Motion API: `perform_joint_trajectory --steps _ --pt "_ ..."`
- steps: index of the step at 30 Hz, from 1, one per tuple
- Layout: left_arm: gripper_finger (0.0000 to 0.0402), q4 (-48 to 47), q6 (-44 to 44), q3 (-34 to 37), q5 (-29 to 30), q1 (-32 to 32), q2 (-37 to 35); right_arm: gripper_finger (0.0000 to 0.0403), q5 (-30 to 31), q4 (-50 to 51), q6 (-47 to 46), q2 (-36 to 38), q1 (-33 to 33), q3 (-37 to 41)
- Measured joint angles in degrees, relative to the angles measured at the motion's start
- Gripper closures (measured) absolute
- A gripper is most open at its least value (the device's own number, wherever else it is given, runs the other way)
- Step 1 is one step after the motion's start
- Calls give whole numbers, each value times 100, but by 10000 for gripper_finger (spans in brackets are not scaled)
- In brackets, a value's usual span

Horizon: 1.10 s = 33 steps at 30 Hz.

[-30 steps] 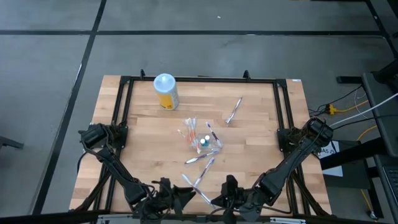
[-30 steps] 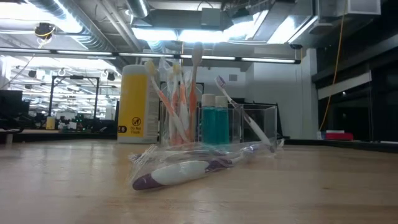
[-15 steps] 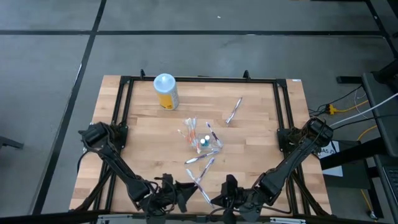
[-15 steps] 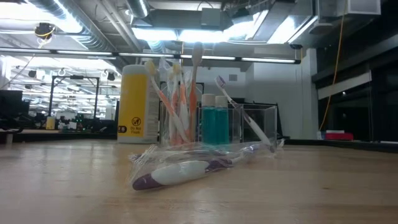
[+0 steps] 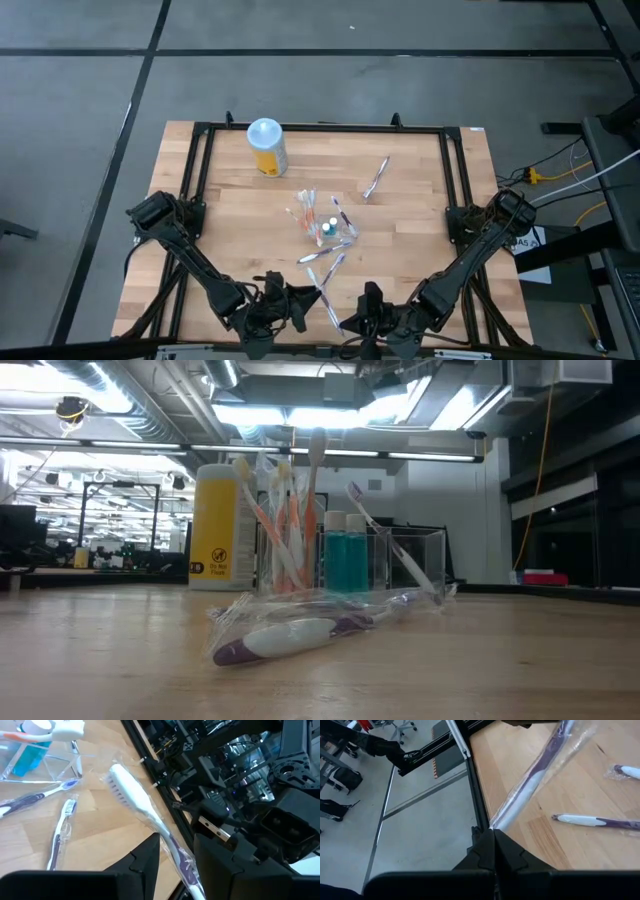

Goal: Pick & Place toothbrushing station
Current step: Put the white and violet toothbrush into the right compartment of the transparent organizer

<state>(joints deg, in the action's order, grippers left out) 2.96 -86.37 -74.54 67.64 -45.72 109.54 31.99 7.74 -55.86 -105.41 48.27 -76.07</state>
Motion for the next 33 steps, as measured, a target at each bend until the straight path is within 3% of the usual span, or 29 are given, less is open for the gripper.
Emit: perform_joint_trajectory --steps 12,25,33 --pt "292 7 -77 0 -127 166 0 403 194 -176 199 0 0 0" --pt "384 83 -181 0 -111 201 -1 403 209 -165 254 0 -7 0" --pt "390 371 136 0 -143 201 -7 402 204 -397 621 0 11 0"
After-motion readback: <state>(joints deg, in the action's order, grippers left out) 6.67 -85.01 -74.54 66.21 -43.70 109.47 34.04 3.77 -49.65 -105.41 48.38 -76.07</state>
